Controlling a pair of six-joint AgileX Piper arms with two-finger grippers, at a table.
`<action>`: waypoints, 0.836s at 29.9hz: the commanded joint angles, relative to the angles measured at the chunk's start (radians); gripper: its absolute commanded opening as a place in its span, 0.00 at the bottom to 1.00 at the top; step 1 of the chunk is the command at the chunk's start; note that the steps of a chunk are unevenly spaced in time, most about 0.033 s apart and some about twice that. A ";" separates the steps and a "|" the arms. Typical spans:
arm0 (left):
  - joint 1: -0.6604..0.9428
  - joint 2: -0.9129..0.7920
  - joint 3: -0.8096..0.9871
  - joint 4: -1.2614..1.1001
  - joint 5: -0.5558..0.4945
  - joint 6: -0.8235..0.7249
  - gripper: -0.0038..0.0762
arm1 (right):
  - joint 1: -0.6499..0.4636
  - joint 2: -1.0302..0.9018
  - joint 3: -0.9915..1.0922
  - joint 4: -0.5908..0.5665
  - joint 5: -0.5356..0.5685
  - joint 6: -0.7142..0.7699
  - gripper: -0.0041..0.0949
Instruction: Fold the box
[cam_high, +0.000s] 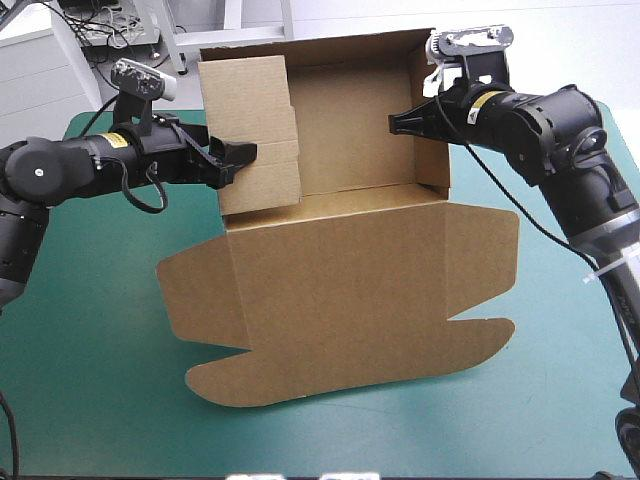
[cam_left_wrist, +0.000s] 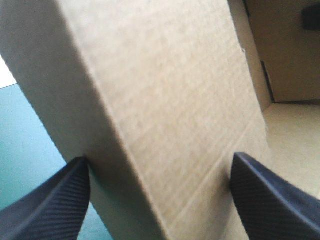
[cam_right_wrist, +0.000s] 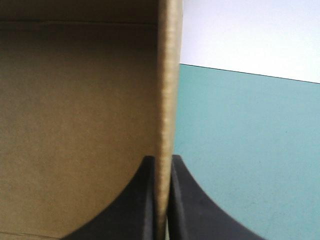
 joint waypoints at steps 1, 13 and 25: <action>-0.087 -0.017 -0.093 0.238 -0.055 -0.208 0.69 | 0.008 -0.022 -0.027 0.027 -0.088 0.019 0.03; -0.156 0.052 -0.128 0.469 0.000 -0.506 0.68 | 0.018 -0.009 -0.027 0.067 -0.119 0.040 0.03; -0.156 0.052 -0.128 0.488 -0.017 -0.586 0.45 | 0.018 -0.003 -0.027 0.056 -0.092 0.027 0.03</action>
